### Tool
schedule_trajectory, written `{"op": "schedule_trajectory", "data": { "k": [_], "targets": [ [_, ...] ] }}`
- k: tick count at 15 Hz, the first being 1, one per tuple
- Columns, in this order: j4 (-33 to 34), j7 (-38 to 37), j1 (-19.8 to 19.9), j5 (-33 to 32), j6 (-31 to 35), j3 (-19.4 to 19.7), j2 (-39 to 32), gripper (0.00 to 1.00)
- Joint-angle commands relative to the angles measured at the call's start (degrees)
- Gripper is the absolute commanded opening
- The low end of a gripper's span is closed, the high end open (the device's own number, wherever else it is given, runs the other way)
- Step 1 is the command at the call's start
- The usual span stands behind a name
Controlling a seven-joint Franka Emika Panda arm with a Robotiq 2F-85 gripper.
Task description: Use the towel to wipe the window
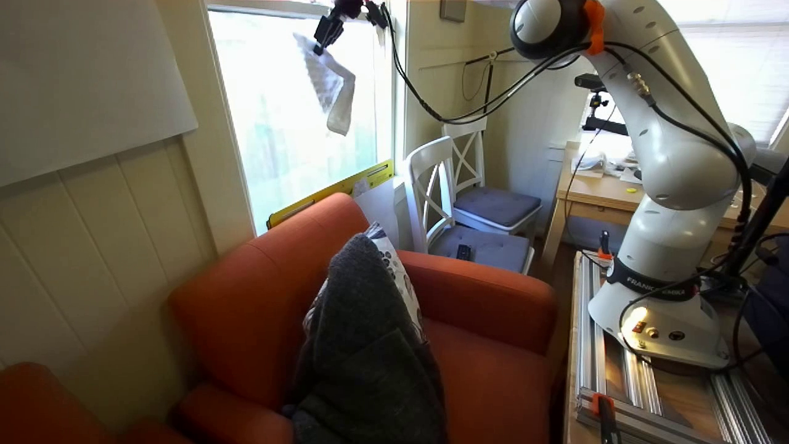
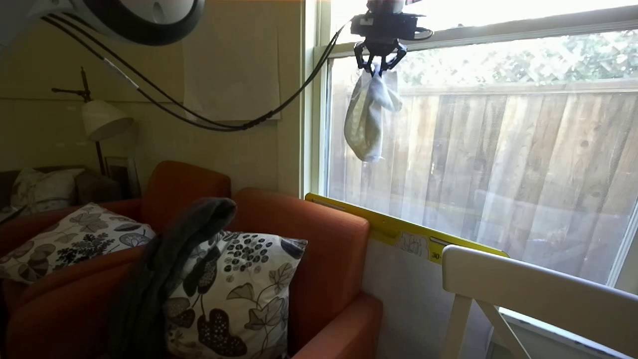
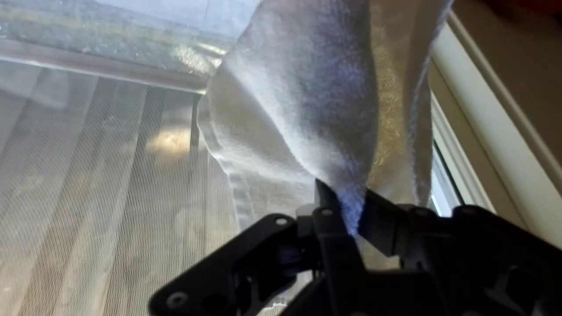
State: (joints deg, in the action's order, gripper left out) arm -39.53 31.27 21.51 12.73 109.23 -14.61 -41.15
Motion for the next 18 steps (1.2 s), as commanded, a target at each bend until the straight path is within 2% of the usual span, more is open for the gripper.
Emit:
{"op": "schedule_trajectory", "data": {
  "k": [1,8,13,14,18],
  "targets": [
    [-11.9,5.2,4.0,3.8,-2.3,-2.4,5.5,0.03],
    [-30.7,4.7,8.2,10.4,0.4,-3.5,9.0,0.03],
    [-43.9,4.5,8.6,15.1,9.6,-3.6,12.4,0.03],
    [-34.6,5.1,4.2,14.6,4.5,1.6,7.6,0.13],
    [-39.9,5.1,4.1,15.7,7.4,1.6,9.9,0.13]
  ]
}}
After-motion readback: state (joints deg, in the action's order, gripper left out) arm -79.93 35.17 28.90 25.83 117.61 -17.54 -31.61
